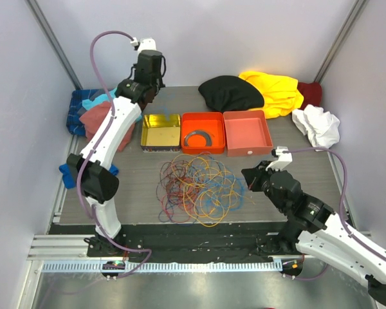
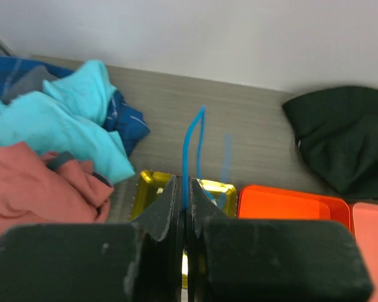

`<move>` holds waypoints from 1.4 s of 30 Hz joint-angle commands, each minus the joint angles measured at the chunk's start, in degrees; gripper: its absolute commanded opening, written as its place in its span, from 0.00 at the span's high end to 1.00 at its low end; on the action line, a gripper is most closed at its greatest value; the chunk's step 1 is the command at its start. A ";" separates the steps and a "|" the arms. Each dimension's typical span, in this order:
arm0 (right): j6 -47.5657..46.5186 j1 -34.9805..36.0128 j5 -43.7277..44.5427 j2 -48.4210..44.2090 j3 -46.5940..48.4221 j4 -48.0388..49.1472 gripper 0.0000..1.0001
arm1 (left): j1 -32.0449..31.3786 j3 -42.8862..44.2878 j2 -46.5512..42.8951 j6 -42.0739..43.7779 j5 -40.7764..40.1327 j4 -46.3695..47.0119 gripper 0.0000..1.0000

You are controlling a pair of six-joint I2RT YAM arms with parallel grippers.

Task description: Untangle the cables

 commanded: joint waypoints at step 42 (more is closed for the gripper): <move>-1.30 0.22 -0.56 2.54 -2.06 5.39 0.99 | 0.03 -23.63 1.78 -11.56 5.25 3.82 0.46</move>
